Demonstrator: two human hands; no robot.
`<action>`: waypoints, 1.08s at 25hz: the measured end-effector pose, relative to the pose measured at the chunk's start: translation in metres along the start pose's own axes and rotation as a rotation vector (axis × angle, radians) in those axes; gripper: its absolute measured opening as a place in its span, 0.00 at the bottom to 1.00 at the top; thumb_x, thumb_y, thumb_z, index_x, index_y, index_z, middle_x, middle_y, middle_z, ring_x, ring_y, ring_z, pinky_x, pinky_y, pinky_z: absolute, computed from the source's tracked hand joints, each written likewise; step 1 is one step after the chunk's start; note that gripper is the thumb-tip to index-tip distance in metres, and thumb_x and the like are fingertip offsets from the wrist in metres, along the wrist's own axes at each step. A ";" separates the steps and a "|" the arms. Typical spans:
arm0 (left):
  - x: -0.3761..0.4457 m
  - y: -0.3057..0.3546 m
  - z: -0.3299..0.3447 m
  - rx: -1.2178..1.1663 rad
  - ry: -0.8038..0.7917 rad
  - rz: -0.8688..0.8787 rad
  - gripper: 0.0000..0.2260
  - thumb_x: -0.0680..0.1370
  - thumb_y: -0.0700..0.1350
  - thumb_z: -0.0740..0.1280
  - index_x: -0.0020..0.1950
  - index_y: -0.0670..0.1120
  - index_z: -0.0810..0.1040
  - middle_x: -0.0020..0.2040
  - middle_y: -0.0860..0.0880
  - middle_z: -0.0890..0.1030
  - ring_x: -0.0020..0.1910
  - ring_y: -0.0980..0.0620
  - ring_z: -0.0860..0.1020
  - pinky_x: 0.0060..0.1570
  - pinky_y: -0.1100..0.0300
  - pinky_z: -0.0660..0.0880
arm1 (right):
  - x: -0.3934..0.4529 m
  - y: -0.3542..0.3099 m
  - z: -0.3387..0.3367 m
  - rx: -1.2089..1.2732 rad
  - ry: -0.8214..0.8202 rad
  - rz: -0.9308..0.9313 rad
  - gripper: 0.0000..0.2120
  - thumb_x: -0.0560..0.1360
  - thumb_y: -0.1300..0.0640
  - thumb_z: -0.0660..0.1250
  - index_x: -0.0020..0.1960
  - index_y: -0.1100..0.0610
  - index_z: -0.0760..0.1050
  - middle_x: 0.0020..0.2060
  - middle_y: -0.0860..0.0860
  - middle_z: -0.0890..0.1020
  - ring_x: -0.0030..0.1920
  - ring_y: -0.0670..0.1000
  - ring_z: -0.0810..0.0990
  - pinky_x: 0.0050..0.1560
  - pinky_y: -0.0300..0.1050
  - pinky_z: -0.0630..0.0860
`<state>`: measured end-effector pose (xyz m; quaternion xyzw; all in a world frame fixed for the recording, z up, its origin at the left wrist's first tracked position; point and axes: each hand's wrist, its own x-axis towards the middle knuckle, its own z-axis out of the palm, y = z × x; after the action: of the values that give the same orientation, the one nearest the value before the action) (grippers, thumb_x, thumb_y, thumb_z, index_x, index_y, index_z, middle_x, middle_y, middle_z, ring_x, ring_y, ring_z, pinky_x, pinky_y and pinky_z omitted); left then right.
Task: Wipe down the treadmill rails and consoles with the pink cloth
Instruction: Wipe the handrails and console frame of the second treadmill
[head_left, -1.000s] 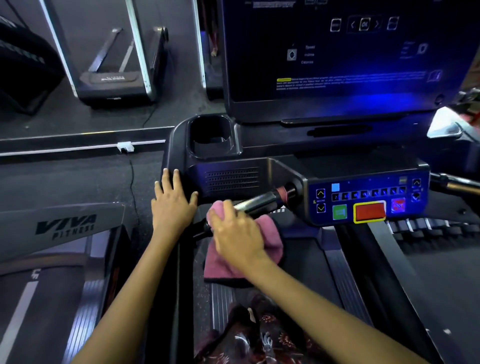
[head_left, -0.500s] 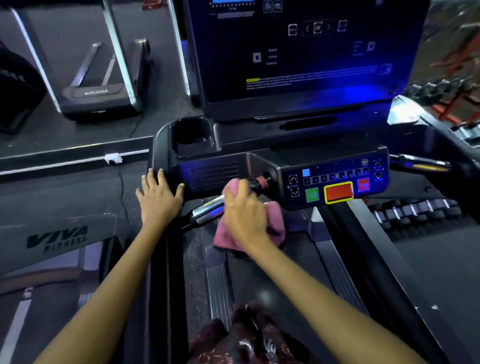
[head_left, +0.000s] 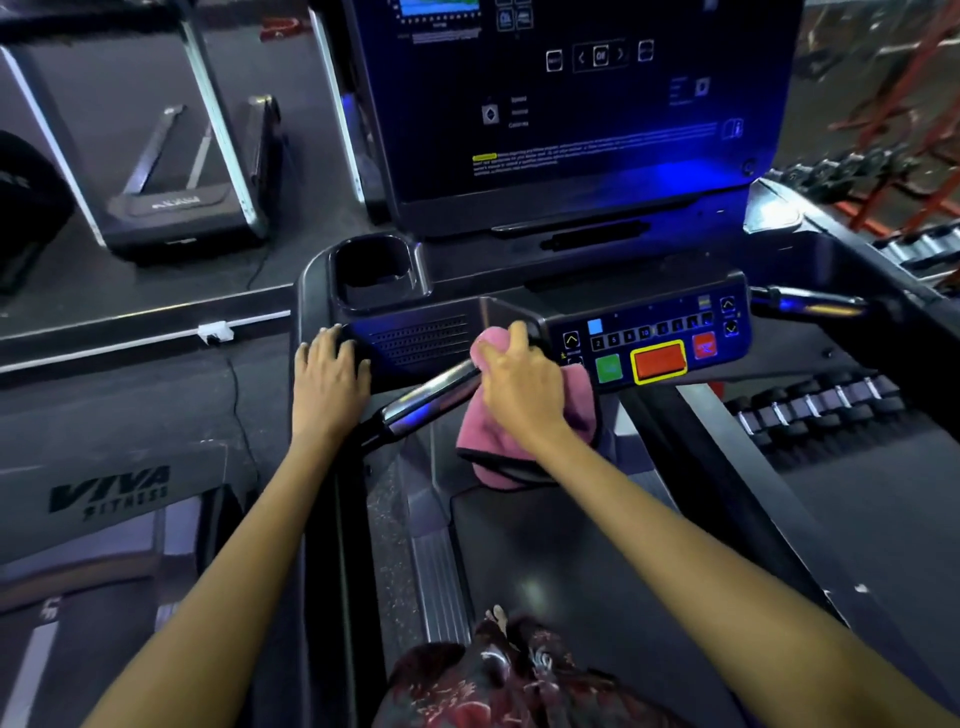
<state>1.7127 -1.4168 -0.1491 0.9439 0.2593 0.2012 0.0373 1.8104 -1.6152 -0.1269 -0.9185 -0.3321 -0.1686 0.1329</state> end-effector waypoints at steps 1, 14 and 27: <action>0.002 -0.001 0.000 -0.007 0.000 0.020 0.11 0.77 0.41 0.63 0.54 0.35 0.76 0.63 0.36 0.73 0.64 0.38 0.70 0.65 0.43 0.61 | -0.005 -0.007 0.004 0.003 0.014 -0.025 0.08 0.67 0.58 0.72 0.46 0.52 0.81 0.44 0.57 0.76 0.27 0.54 0.77 0.21 0.39 0.66; -0.012 0.129 -0.033 -1.421 -0.697 -0.216 0.12 0.79 0.49 0.61 0.54 0.43 0.79 0.49 0.47 0.82 0.49 0.52 0.79 0.52 0.63 0.75 | -0.025 0.048 -0.053 0.640 -0.336 0.022 0.37 0.75 0.53 0.66 0.77 0.51 0.48 0.65 0.56 0.61 0.64 0.58 0.71 0.64 0.54 0.67; -0.039 0.317 -0.071 -1.575 -0.707 0.255 0.17 0.57 0.42 0.64 0.44 0.46 0.70 0.42 0.53 0.72 0.39 0.61 0.71 0.41 0.70 0.67 | -0.123 0.226 -0.164 0.897 -0.398 0.348 0.10 0.67 0.56 0.75 0.46 0.58 0.79 0.40 0.50 0.81 0.40 0.45 0.77 0.43 0.41 0.74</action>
<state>1.8042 -1.7118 -0.0431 0.6725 -0.0896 0.0200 0.7344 1.8331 -1.9119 -0.0568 -0.8271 -0.2331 0.1928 0.4738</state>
